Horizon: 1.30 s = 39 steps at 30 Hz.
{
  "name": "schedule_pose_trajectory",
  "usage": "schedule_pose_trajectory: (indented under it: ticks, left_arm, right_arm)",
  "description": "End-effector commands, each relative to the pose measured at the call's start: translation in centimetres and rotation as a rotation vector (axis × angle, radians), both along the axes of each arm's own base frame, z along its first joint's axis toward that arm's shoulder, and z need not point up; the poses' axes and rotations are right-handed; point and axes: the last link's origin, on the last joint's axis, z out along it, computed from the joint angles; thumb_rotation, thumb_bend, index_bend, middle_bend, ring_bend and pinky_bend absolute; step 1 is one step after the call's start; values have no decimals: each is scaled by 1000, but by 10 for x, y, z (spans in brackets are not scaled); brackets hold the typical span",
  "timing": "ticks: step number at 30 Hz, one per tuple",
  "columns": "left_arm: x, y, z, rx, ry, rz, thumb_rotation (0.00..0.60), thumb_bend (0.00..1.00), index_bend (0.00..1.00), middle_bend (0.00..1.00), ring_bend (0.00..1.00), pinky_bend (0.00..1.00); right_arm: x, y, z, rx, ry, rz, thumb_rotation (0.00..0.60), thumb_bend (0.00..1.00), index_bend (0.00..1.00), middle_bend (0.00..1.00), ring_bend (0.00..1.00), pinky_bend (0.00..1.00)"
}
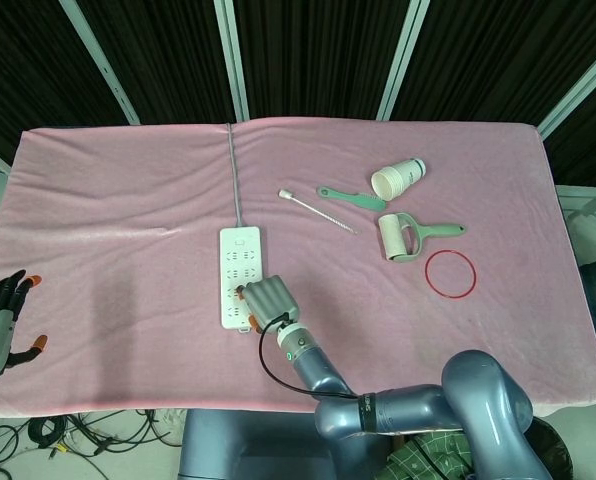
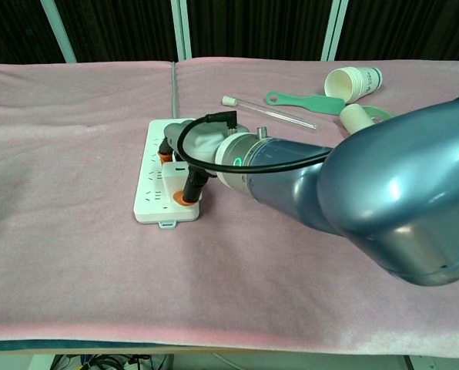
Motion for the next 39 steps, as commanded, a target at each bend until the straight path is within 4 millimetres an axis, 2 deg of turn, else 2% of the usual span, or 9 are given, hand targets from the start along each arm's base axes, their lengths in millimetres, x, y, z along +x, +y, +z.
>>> schedule_pose_trajectory:
  ticks: [1,4,7,13,17,23,28,32,39]
  left_arm:
    - [0,0,0,1,0,0,600,297,76,0,0,0]
    - [0,0,0,1,1,0,600,297,76,0,0,0]
    - [0,0,0,2,3,0,600,297,77,0,0,0]
    - [-1,0,1,2,6,4,600,297,77,0,0,0]
    - [-1,-1,1,2,8,6,600,297,76,0,0,0]
    - [-1,-1,0,1,16,7,600,297,77,0,0,0]
    - [-1,-2,1,5,16,9,600,297,77,0,0,0]
    - [0,-2,1,6,15,5,600,297,77,0,0,0]
    - [4,-2,2,12,11,-31,600,297,77,0,0,0]
  right_arm:
    - [1,-1,3,8,-18,-14,600,452,826,592,656,574]
    - [0,-1,5,15,-25,-21,600,411,552,404,527,460]
    - [-1,-2,8,20,-28,-34,600,366,402,273,435,395]
    - [-3,-3,17,18,-16,-57,600,274,251,83,278,271]
    - [-4,-6,30,2,-46,-80,600,205,164,31,223,242]
    - [-13,-5,54,-23,-71,-94,600,174,135,16,192,211]
    - [-29,-9,89,-92,-83,-102,600,174,135,17,191,200]
    - [-57,-14,131,-183,-64,-117,600,174,133,18,191,187]
    - [-128,-11,207,-378,-2,-123,600,174,112,19,183,187]
